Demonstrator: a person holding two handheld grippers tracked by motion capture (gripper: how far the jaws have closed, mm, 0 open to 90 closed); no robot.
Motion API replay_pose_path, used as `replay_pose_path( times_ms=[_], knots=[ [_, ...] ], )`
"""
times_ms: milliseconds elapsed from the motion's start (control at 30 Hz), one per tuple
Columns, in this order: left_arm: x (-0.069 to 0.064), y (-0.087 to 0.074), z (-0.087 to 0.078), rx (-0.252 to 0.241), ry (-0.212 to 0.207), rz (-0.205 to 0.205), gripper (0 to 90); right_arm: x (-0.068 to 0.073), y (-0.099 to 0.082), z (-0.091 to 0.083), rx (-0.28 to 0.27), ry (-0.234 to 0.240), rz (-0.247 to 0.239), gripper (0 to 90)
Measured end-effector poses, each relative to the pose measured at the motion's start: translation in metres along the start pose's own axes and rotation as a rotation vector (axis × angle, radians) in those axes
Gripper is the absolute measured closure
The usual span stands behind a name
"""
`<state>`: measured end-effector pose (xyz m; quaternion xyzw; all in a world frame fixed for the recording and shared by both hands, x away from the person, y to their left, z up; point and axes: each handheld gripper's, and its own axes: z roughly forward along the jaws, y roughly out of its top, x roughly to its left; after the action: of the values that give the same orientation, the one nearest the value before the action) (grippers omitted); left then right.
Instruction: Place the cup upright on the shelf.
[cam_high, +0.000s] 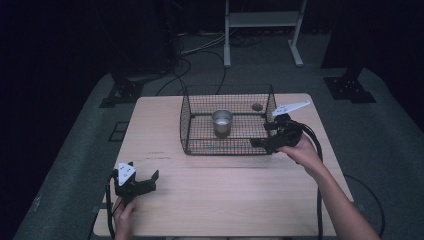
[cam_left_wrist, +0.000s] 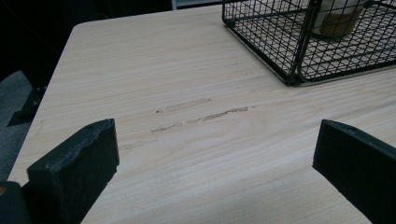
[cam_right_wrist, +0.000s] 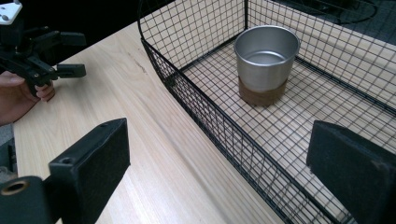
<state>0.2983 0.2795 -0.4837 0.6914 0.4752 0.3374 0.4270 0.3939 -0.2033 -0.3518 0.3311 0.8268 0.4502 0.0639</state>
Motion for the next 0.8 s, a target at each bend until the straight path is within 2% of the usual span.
replay_pose_path(
  times_ms=[167,800],
  knots=[
    [0.000,0.000,0.000,0.004,0.001,0.005,0.0,-0.001,-0.009,-0.006,-0.007,0.005,0.017,5.6],
    [-0.001,0.000,0.000,0.006,0.005,0.010,0.0,-0.002,-0.045,-0.023,-0.016,-0.008,0.029,5.8]
  ],
)
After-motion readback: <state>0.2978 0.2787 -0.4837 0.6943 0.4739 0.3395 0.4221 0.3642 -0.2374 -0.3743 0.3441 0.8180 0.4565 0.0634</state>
